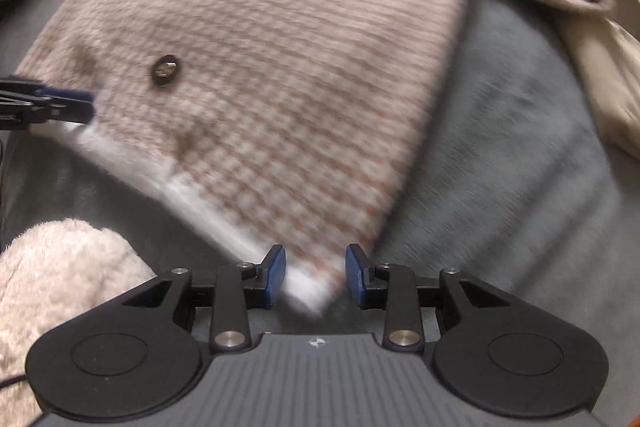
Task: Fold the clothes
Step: 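Lift both open grippers back over the cardigan to view it flat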
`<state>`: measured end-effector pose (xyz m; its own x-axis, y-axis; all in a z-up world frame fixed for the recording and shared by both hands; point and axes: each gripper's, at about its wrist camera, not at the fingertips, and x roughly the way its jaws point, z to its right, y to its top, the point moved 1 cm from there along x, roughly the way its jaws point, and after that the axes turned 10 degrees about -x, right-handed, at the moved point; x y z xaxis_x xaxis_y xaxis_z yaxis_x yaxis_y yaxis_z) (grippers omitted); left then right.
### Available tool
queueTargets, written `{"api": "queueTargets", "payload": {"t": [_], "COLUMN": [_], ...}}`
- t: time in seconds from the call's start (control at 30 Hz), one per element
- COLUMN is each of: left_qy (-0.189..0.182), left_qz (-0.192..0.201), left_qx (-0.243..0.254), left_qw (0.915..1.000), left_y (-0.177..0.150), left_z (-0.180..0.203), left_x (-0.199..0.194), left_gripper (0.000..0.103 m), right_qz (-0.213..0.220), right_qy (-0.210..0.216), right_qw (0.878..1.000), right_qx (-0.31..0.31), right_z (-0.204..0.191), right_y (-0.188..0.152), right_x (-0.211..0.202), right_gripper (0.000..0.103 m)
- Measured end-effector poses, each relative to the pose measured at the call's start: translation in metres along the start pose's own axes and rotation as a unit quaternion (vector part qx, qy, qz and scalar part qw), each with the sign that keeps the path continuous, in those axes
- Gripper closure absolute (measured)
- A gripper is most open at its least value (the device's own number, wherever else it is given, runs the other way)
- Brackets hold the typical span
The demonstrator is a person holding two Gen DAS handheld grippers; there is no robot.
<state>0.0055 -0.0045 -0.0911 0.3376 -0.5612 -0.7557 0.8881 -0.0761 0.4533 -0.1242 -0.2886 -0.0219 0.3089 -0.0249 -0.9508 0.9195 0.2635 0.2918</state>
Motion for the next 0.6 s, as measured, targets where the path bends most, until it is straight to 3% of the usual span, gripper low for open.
{"api": "queueTargets", "payload": {"t": [0.1,0.2,0.27,0.5,0.6], "left_qy": [0.017,0.017,0.028,0.007,0.0], "left_qz": [0.046,0.074,0.086,0.062,0.071], "left_qx": [-0.02,-0.064,-0.056,-0.004,0.004], "left_qw": [0.9986,0.995,0.9943,0.9981,0.9975], "left_y": [0.007,0.019,0.027,0.033,0.03], "left_z": [-0.008,-0.02,-0.016,0.022,0.03], "left_x": [-0.024,-0.04,-0.046,-0.019,-0.002], "left_gripper": [0.069,0.069,0.069,0.069,0.07], "right_qz": [0.026,0.059,0.075,0.107,0.109], "right_qy": [-0.004,0.003,0.009,0.032,0.046], "right_qw": [0.999,0.995,0.993,0.993,0.992], "right_qx": [0.039,0.082,0.094,0.049,0.053], "right_z": [0.011,0.019,0.019,-0.009,-0.006], "right_y": [-0.007,-0.002,0.01,0.066,0.074], "right_x": [-0.02,-0.031,-0.029,-0.008,0.01], "right_gripper": [0.068,0.067,0.067,0.067,0.067]}}
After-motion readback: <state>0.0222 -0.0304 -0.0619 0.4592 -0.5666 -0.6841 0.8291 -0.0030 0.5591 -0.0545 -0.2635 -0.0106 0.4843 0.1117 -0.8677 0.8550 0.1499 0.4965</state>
